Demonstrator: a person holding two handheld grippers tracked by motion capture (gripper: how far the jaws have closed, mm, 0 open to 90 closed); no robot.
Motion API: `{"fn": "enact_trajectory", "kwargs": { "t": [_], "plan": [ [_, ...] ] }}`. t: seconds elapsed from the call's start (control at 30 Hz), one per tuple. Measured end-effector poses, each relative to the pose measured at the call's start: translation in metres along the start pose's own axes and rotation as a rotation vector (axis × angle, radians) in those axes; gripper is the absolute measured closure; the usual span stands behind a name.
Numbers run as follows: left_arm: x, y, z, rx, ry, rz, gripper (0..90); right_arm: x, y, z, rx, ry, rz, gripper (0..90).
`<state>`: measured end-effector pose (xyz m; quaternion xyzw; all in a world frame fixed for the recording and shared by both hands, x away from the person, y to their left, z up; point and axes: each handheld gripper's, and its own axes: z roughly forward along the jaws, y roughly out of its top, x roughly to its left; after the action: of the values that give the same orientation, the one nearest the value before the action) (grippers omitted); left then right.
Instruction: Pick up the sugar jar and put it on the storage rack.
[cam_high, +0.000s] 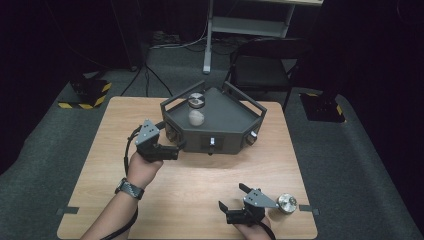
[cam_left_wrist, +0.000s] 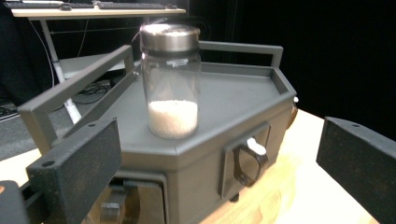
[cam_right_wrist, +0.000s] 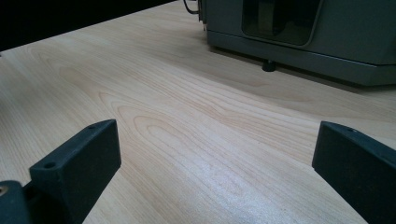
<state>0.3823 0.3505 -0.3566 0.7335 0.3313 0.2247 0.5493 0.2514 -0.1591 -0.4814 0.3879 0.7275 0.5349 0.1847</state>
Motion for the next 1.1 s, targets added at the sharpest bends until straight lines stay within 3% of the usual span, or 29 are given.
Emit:
{"fn": "enact_trajectory", "kwargs": {
  "t": [0.33, 0.57, 1.1],
  "plan": [
    [-0.008, -0.029, -0.025, 0.019, 0.009, 0.006, 0.3, 0.0, 0.0, 0.0, 0.002, -0.003, 0.0, 0.6],
    [-0.011, -0.055, -0.042, 0.024, 0.0, -0.021, 0.2, 0.001, 0.001, 0.0, 0.004, -0.006, -0.001, 0.6],
    [-0.03, -0.109, -0.07, 0.135, -0.005, -0.012, 0.3, 0.004, 0.002, 0.001, 0.013, -0.015, -0.013, 0.6]
  ]
}}
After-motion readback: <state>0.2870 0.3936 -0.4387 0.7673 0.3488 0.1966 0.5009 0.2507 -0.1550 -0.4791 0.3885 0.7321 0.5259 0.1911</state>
